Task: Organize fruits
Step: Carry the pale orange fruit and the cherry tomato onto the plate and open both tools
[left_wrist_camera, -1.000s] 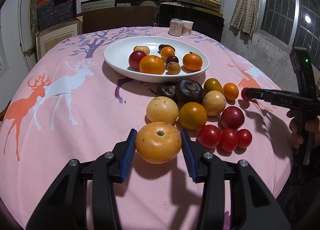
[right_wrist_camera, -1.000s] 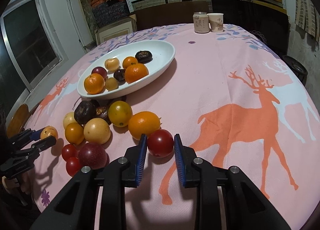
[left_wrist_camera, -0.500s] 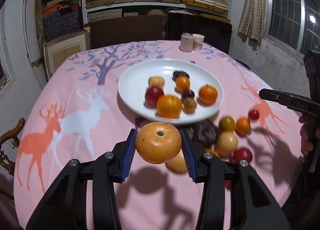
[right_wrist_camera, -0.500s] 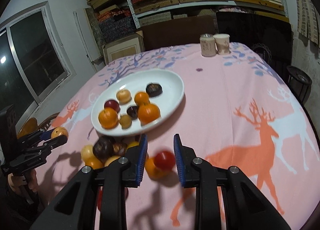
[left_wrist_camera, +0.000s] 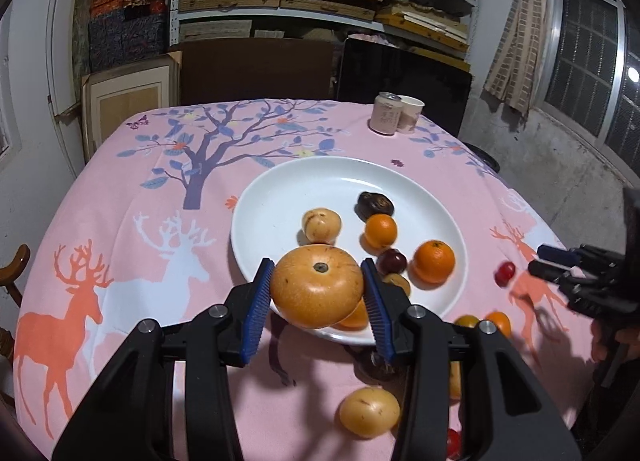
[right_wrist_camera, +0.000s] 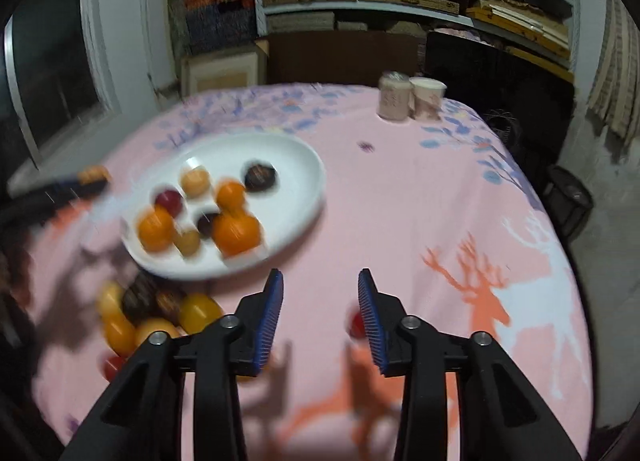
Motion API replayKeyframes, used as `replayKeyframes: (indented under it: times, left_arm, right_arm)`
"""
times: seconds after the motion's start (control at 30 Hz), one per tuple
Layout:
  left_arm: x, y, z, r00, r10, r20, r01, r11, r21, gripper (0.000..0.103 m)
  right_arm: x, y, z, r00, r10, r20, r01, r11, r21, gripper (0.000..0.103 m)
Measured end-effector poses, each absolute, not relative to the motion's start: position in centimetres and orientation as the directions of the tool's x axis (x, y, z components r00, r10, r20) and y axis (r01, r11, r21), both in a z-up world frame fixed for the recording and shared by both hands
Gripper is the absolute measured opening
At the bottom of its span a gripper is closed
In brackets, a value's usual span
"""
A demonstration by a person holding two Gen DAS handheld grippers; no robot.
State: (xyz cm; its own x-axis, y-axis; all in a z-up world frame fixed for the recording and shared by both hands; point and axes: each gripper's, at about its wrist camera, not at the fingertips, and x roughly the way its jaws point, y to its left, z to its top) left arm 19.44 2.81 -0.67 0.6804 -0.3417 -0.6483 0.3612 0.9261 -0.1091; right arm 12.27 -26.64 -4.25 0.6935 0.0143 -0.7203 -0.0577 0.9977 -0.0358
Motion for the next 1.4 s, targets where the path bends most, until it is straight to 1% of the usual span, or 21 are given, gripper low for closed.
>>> replayKeyframes:
  times: [0.1,0.2,0.33,0.47,0.5,0.57,0.73,0.8,0.93,1.07,1.2,1.3,1.4]
  left_arm:
    - [18.8,2.8,-1.2,0.670,-0.342,-0.659,0.367,0.924,-0.107,0.043]
    - [18.6,3.1,-1.5,0.664,-0.339,-0.667,0.357,0.927,-0.116,0.043]
    - [17.5,3.4,-1.6,0.664,-0.342,-0.665,0.360,0.926,-0.117,0.043]
    - [16.9,3.4,-1.9,0.659,-0.337,-0.672,0.365,0.925,-0.106,0.043]
    - [16.9,3.4,-2.1,0.656,-0.336,-0.676,0.364,0.925,-0.107,0.043]
    - [17.0,3.4,-2.2,0.652,-0.335,-0.680,0.362,0.926,-0.109,0.043]
    - [17.5,3.5,-2.2,0.656,-0.332,-0.677,0.358,0.927,-0.107,0.043]
    - [18.0,3.5,-2.0,0.659,-0.329,-0.676,0.358,0.928,-0.103,0.043]
    - [19.9,3.0,-1.2,0.663,-0.319,-0.677,0.362,0.929,-0.084,0.043]
    - [23.6,2.1,-0.9,0.661,-0.302,-0.687,0.345,0.935,-0.079,0.044]
    - [27.8,1.3,-2.2,0.632,-0.268,-0.727,0.313,0.947,-0.077,0.044]
    - [30.4,1.1,-3.5,0.591,-0.267,-0.761,0.294,0.950,-0.105,0.044]
    - [31.5,1.0,-4.3,0.568,-0.271,-0.777,0.285,0.951,-0.123,0.044]
  right_arm:
    - [12.7,-27.4,-6.1,0.667,-0.002,-0.745,-0.047,0.998,-0.045,0.041]
    - [14.5,-27.5,-6.9,0.671,-0.002,-0.741,-0.043,0.998,-0.041,0.041]
    - [17.8,-27.2,-7.8,0.649,0.032,-0.760,-0.050,0.999,0.000,0.041]
    - [20.5,-26.4,-8.4,0.648,-0.005,-0.762,-0.049,0.998,-0.048,0.041]
    - [21.0,-26.4,-8.5,0.645,-0.016,-0.764,-0.038,0.998,-0.053,0.040]
    - [21.5,-26.9,-8.6,0.642,-0.030,-0.766,-0.013,0.999,-0.050,0.029]
    - [20.6,-27.5,-8.0,0.660,-0.020,-0.751,0.003,1.000,-0.023,0.029]
    - [20.0,-27.6,-6.9,0.676,0.033,-0.736,-0.014,0.999,0.032,0.029]
    - [20.4,-26.5,-3.7,0.709,0.133,-0.692,-0.083,0.991,0.105,0.029]
    - [22.8,-24.4,-2.4,0.705,0.166,-0.690,-0.118,0.986,0.116,0.029]
    - [25.5,-22.7,-3.4,0.677,0.169,-0.716,-0.115,0.986,0.124,0.029]
    - [26.7,-22.0,-4.6,0.660,0.154,-0.736,-0.099,0.988,0.117,0.029]
    - [26.8,-21.5,-4.9,0.657,0.167,-0.735,-0.114,0.986,0.122,0.030]
